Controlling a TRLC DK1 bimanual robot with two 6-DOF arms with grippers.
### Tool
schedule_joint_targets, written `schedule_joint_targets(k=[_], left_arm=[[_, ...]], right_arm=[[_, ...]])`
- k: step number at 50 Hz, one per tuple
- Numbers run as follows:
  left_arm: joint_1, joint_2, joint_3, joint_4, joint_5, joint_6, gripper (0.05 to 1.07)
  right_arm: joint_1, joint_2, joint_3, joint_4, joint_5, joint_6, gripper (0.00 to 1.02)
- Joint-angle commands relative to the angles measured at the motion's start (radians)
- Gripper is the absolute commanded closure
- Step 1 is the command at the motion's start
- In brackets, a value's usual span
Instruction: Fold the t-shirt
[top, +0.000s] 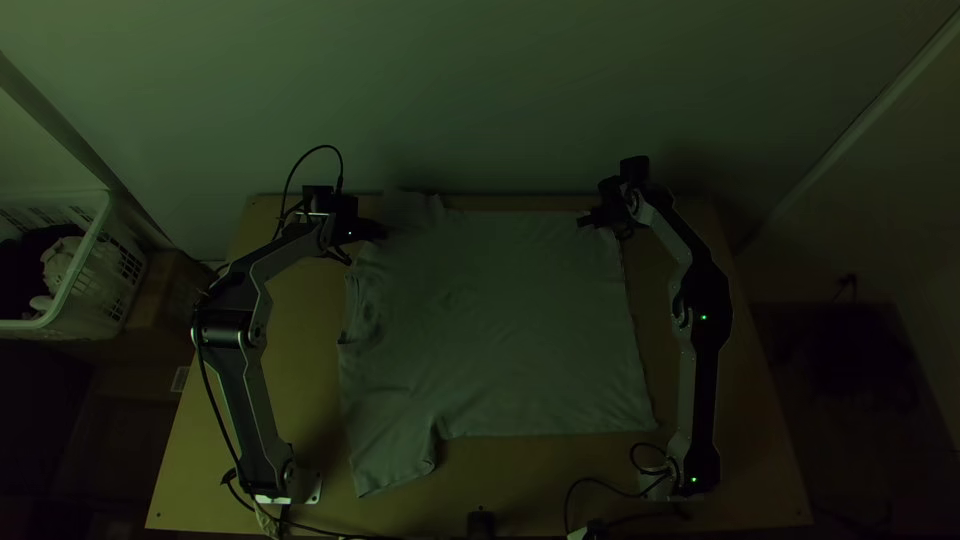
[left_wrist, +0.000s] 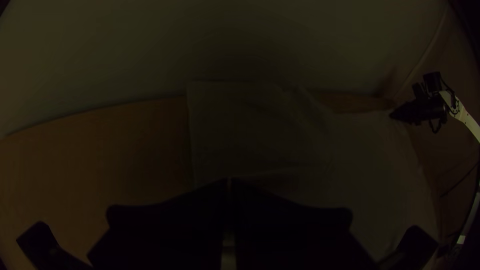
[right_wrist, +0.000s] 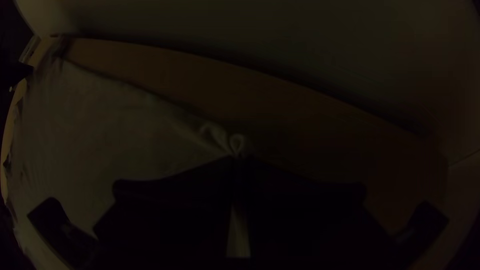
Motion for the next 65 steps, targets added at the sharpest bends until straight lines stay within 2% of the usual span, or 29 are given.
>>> schedule_joint_targets(k=[1, 9, 16, 26, 38, 44, 54, 65], left_arm=[[0.023, -0.021, -0.015, 0.033, 0.007, -0.074, 1.04], [0.029, -0.066, -0.016, 0.035, 0.008, -0.109, 1.04], [0.025, -0.145, -0.073, 0.101, 0.013, -0.167, 1.04], [0.016, -0.287, -0.156, 0.113, 0.056, -0.21, 1.04], [-0.003, -0.425, -0.317, 0.127, 0.08, -0.21, 1.04], [0.006, -0.472, -0.426, 0.199, 0.079, -0.187, 1.04], [0.057, -0.506, -0.523, 0.209, 0.083, -0.161, 1.04], [0.079, -0.599, -0.624, 0.212, 0.109, -0.159, 1.04]], right_arm=[[-0.001, -0.057, -0.051, -0.023, -0.007, 0.002, 1.0], [-0.001, -0.15, -0.112, -0.023, -0.042, 0.0, 1.0], [0.006, -0.239, -0.19, -0.014, -0.09, 0.0, 1.0], [0.037, -0.371, -0.342, 0.017, -0.116, 0.0, 1.0], [0.051, -0.531, -0.563, 0.073, -0.119, 0.0, 1.0], [0.017, -0.627, -0.686, 0.133, -0.119, 0.006, 1.0], [-0.049, -0.735, -0.807, 0.17, -0.144, 0.009, 1.0], [-0.046, -0.821, -0.933, 0.173, -0.171, 0.009, 1.0]])
